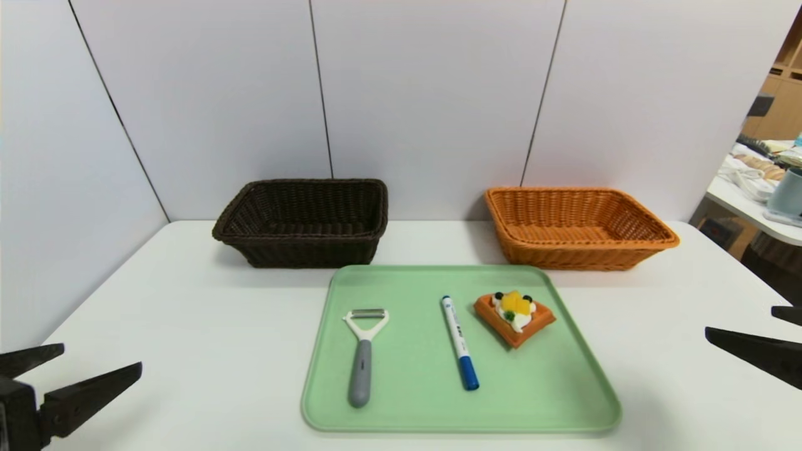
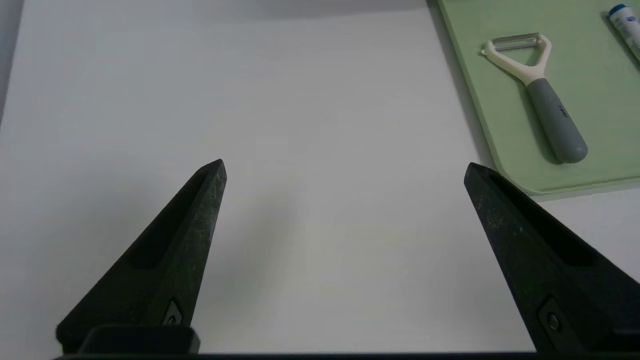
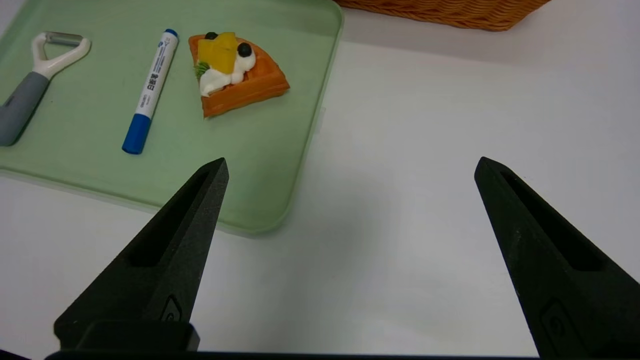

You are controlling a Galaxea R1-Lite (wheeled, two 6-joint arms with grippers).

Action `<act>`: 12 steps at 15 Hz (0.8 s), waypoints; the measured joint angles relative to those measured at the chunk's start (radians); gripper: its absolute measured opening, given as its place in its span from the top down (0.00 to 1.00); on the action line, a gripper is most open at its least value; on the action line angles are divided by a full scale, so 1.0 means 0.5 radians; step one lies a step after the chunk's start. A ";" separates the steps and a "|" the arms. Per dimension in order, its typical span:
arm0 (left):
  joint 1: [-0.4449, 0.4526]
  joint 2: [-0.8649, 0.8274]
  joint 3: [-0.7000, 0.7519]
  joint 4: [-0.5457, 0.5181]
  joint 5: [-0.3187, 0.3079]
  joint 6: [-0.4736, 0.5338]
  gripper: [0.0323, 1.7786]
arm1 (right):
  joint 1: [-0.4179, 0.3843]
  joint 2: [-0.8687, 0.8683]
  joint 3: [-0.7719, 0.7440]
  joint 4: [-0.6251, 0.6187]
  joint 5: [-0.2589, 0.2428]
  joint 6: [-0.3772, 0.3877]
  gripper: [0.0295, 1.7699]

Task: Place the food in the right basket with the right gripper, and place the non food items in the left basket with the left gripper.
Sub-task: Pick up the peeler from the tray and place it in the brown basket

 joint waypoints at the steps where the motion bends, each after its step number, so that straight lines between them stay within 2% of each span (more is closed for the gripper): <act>1: -0.016 0.093 -0.076 -0.003 -0.074 0.031 0.05 | 0.002 0.053 -0.034 0.015 0.059 0.000 0.04; 4: -0.184 0.317 -0.246 -0.003 -0.250 0.089 0.05 | 0.003 0.226 -0.138 0.072 0.214 -0.018 0.04; 7: -0.525 0.482 -0.346 -0.007 -0.283 0.100 0.05 | 0.004 0.435 -0.253 0.077 0.322 -0.125 0.04; 10: -0.898 0.713 -0.503 -0.002 -0.233 0.092 0.05 | 0.028 0.625 -0.371 0.054 0.377 -0.159 0.04; 12: -1.051 0.900 -0.599 -0.006 -0.093 0.062 0.05 | 0.052 0.718 -0.413 0.034 0.379 -0.181 0.04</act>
